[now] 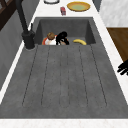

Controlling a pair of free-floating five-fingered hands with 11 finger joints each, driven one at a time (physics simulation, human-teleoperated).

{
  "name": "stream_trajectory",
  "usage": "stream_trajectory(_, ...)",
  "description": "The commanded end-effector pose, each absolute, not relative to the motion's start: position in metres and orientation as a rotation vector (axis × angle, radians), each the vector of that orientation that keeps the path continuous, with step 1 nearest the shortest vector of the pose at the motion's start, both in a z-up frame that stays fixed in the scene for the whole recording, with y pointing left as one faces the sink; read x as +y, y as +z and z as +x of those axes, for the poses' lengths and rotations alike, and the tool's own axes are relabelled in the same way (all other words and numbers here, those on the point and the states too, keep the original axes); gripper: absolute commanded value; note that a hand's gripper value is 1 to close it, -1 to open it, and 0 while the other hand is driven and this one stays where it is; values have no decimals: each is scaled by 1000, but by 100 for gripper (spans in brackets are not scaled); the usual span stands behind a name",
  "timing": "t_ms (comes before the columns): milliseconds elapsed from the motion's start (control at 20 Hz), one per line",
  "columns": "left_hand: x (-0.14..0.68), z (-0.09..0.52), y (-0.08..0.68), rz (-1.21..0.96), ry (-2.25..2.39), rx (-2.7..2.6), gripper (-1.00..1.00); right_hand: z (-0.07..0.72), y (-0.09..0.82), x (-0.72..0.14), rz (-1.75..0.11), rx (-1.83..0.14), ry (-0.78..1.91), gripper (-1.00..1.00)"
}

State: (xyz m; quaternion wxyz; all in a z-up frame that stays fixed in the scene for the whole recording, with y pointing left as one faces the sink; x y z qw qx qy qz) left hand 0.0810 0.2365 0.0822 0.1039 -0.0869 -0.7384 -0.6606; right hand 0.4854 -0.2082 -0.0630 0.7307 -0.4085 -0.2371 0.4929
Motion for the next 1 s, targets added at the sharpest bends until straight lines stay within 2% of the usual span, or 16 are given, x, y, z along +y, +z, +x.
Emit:
stream_trajectory(0,236,81,82,-256,-1948,-2178,0,485,-69,-212,-878,-545,1105,100)
stream_trajectory(300,236,81,82,-256,-1948,-2178,0,469,-36,-213,-815,-565,987,100)
stream_trajectory(950,236,81,82,-256,-1948,-2178,0,456,19,-214,-801,-481,1057,100)
